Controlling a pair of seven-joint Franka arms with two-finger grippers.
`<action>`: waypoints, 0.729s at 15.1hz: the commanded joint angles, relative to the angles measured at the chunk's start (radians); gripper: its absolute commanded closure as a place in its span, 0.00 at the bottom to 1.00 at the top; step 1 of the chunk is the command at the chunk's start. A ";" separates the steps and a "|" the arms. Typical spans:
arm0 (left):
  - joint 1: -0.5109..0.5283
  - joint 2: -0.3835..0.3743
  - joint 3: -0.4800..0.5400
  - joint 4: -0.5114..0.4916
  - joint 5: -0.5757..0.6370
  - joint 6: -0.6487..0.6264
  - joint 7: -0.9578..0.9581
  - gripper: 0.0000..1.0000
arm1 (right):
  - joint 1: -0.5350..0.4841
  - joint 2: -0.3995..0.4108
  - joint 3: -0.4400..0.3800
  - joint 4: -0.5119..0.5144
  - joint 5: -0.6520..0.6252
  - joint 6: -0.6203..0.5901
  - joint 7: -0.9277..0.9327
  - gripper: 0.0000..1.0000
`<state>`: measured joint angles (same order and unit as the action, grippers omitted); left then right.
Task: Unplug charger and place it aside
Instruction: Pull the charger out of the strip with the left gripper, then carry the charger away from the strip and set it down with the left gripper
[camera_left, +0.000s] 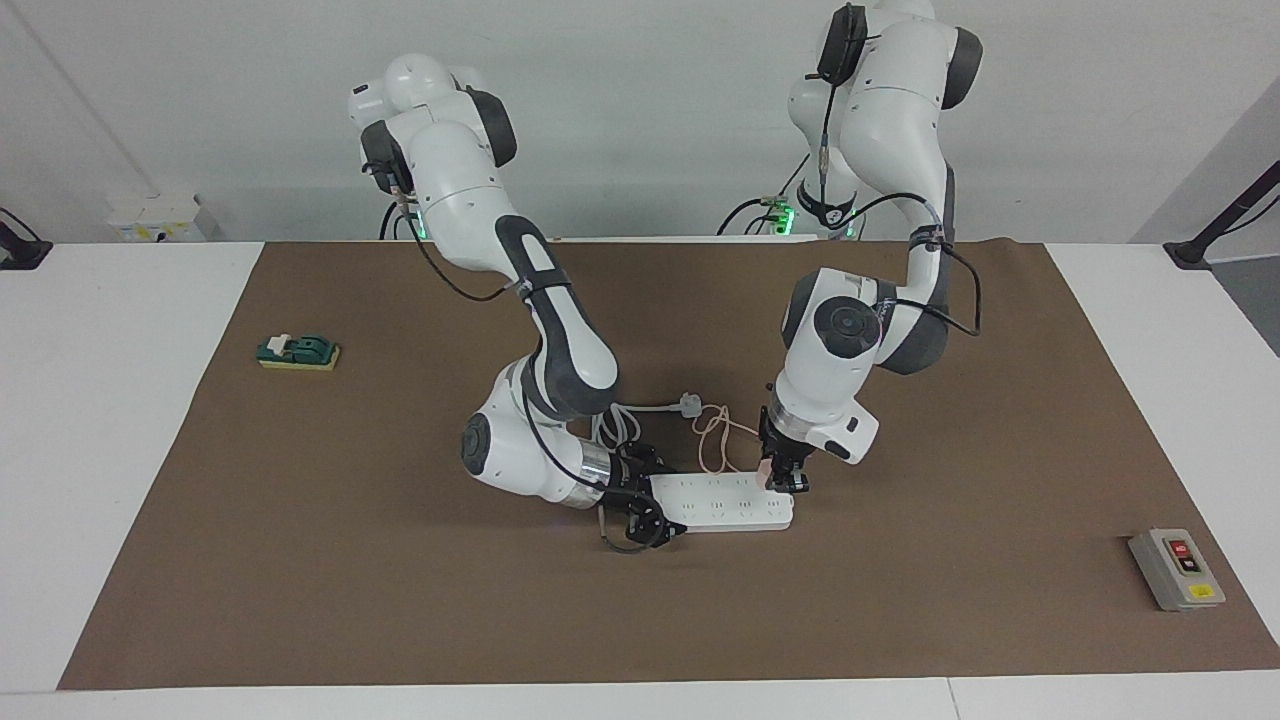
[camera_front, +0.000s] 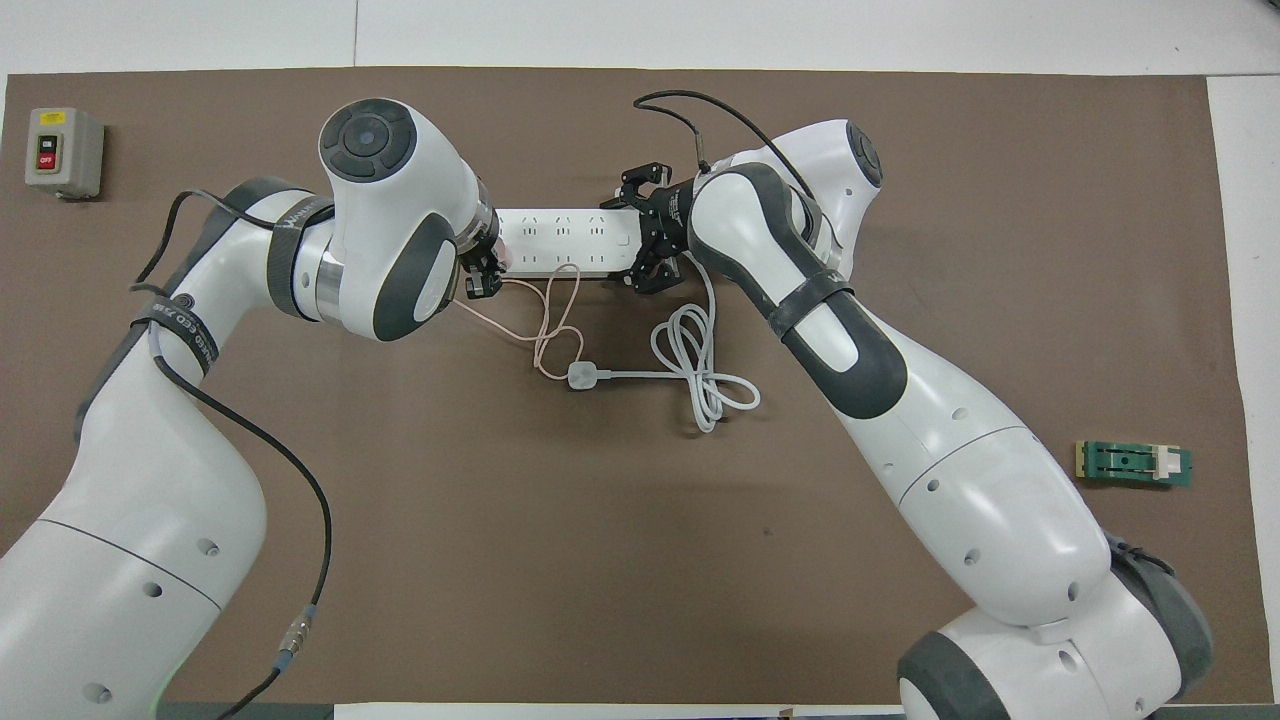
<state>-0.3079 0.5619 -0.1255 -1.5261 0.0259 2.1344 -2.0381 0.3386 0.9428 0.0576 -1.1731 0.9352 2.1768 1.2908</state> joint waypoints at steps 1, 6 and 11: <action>0.045 -0.063 0.014 0.064 0.043 -0.168 0.041 1.00 | 0.011 0.019 0.001 0.029 -0.024 0.024 0.007 0.59; 0.102 -0.142 0.007 0.063 0.022 -0.254 0.166 1.00 | 0.011 0.019 0.002 0.027 -0.030 0.024 0.007 0.59; 0.243 -0.237 0.010 0.058 -0.047 -0.419 0.473 1.00 | 0.011 0.019 0.002 0.027 -0.029 0.026 0.014 0.44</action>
<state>-0.1312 0.3733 -0.1107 -1.4444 0.0108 1.7807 -1.6955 0.3388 0.9427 0.0575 -1.1730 0.9344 2.1772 1.2914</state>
